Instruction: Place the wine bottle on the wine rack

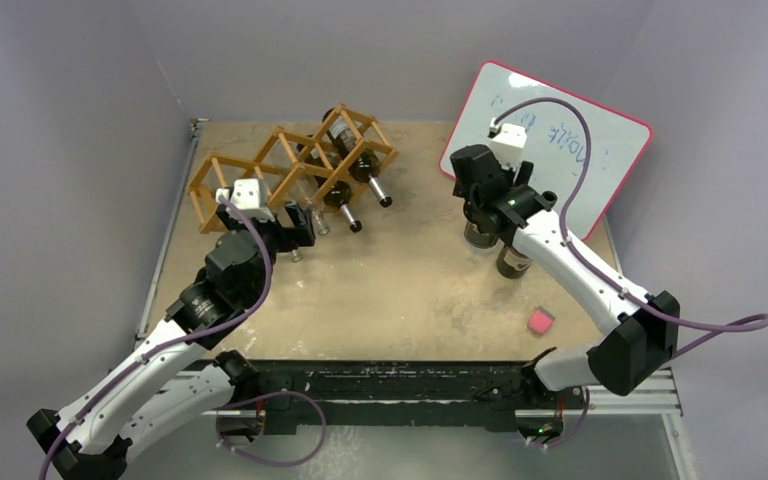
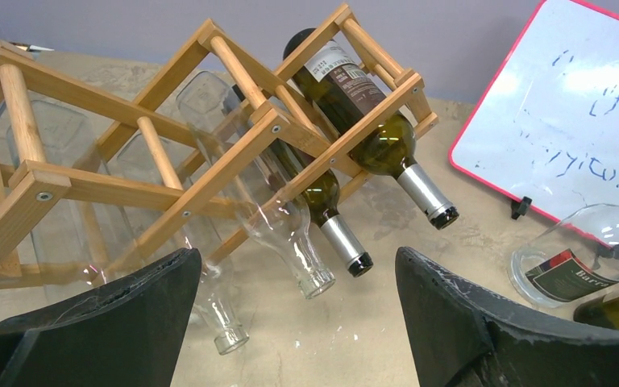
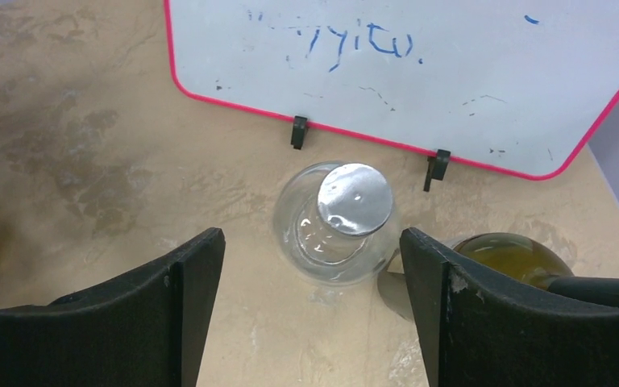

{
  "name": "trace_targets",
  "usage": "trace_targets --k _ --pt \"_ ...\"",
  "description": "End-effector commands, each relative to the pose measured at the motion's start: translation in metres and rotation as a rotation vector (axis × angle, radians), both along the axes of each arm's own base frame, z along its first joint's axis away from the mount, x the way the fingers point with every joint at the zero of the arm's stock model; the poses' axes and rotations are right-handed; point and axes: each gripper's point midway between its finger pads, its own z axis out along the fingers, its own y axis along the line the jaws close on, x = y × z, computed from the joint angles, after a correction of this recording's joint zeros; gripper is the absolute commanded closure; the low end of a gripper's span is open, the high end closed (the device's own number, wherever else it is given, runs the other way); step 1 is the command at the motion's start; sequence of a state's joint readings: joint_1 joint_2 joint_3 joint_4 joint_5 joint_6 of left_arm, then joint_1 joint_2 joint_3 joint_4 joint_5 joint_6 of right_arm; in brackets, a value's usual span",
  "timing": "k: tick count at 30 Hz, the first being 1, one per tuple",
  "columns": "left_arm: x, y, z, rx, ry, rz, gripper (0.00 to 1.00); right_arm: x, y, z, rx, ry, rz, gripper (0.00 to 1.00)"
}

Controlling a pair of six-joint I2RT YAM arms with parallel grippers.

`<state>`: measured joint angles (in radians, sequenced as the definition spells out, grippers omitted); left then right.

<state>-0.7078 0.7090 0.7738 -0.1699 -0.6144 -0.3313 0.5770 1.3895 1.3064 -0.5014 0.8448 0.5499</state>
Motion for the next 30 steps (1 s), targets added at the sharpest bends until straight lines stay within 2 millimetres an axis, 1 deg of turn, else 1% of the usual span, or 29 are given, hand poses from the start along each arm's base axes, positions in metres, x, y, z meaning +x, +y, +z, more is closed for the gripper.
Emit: trace_targets --k 1,3,6,11,12,15,17,19,20,22,25,26,28,30 --pt "0.002 0.000 0.012 -0.038 -0.040 0.012 0.11 0.008 -0.018 0.011 0.006 -0.028 -0.067 0.23" --pt "0.002 0.000 0.011 -0.037 -0.040 0.014 0.11 0.011 -0.025 0.011 -0.006 -0.032 -0.093 0.31" --pt "0.003 -0.001 0.010 -0.032 -0.034 0.013 0.11 0.017 -0.030 0.009 -0.013 -0.038 -0.100 0.38" --pt "0.003 0.000 0.008 -0.025 -0.028 0.018 0.11 0.032 -0.031 -0.001 0.014 -0.032 -0.052 0.43" --pt "0.003 0.000 0.007 -0.024 -0.027 0.021 0.11 0.034 -0.031 -0.003 0.017 -0.027 -0.042 0.45" --pt "0.003 0.001 0.006 -0.020 -0.024 0.024 0.11 0.040 -0.023 -0.006 0.019 -0.006 0.014 0.59" --pt "0.003 0.002 0.006 -0.017 -0.022 0.028 0.11 0.041 -0.015 -0.006 0.036 0.008 0.053 0.69" --pt "0.003 0.002 0.005 -0.015 -0.019 0.032 0.11 0.039 -0.008 -0.004 0.056 0.015 0.099 0.73" --pt "0.004 0.003 0.005 -0.013 -0.017 0.033 0.11 0.038 -0.005 -0.003 0.068 0.015 0.121 0.73" --pt "0.004 0.003 0.005 -0.012 -0.017 0.037 0.11 0.034 0.001 -0.004 0.086 0.025 0.161 0.68" --pt "0.005 0.003 0.003 -0.009 -0.013 0.040 0.11 0.029 0.004 -0.009 0.092 0.049 0.191 0.54" --pt "0.005 0.003 0.003 -0.008 -0.013 0.040 0.11 0.027 0.003 -0.012 0.093 0.063 0.183 0.51" --pt "0.005 0.003 0.003 -0.007 -0.011 0.041 0.11 0.025 0.001 -0.017 0.087 0.083 0.170 0.47" --pt "0.006 0.002 0.002 -0.005 -0.009 0.041 0.11 0.025 0.000 -0.020 0.083 0.092 0.167 0.45"
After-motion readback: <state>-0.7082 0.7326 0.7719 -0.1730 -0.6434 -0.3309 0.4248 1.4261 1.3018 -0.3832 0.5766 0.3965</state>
